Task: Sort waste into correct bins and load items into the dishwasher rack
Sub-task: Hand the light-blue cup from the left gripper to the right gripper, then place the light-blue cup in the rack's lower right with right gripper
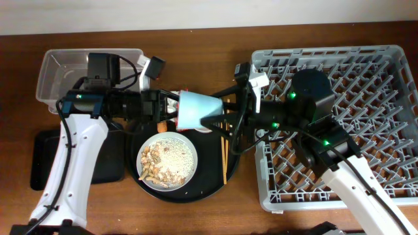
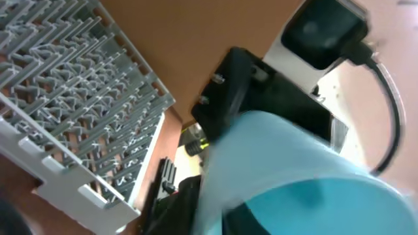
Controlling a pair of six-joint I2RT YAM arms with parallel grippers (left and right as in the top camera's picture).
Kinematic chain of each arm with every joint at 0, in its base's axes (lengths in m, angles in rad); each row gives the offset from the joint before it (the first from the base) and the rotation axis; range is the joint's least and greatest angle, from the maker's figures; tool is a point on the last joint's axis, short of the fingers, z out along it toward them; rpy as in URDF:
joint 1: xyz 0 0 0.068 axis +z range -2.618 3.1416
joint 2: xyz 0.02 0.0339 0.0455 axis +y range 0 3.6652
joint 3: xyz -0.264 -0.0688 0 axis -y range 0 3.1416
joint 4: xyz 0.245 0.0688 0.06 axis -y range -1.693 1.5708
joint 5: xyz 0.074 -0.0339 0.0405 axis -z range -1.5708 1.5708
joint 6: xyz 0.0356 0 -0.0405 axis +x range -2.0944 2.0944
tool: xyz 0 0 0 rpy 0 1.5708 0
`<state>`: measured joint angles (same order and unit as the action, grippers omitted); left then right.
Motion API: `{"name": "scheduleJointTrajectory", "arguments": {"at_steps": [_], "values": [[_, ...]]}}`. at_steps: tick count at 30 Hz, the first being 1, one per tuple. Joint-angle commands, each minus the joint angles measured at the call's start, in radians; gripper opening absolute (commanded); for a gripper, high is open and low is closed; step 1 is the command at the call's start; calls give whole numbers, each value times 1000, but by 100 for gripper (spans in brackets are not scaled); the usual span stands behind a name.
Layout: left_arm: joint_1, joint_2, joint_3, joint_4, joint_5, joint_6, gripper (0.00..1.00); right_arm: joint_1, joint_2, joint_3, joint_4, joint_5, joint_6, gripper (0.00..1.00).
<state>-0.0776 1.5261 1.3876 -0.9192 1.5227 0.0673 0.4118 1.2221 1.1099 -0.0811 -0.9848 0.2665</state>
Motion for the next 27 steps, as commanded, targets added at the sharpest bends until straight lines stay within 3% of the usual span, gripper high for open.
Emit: {"name": "scheduleJointTrajectory", "arguments": {"at_steps": [1, 3, 5, 9, 13, 14, 20, 27], "values": [[-26, 2, 9, 2, -4, 16, 27, 9, 5, 14, -2, 13, 4, 62], [-25, 2, 9, 3, -5, 16, 71, 8, 5, 14, -21, 23, -3, 61], [-24, 2, 9, 27, -5, 16, 65, 7, 3, 14, -70, 39, -41, 60], [-24, 2, 9, 55, -5, 16, 65, 6, -3, 14, -173, 128, -82, 56], [-24, 2, 9, 55, -59, 16, 93, -38, -55, 14, -222, 162, -106, 55], [-24, 2, 9, 55, -93, 16, 99, -69, -80, 14, -242, 174, -106, 55], [-24, 2, 9, 55, -182, 16, 99, -351, -235, 14, -449, 216, -106, 55], [-24, 2, 9, 55, -194, 17, 99, -661, -271, 14, -749, 477, -95, 55]]}}
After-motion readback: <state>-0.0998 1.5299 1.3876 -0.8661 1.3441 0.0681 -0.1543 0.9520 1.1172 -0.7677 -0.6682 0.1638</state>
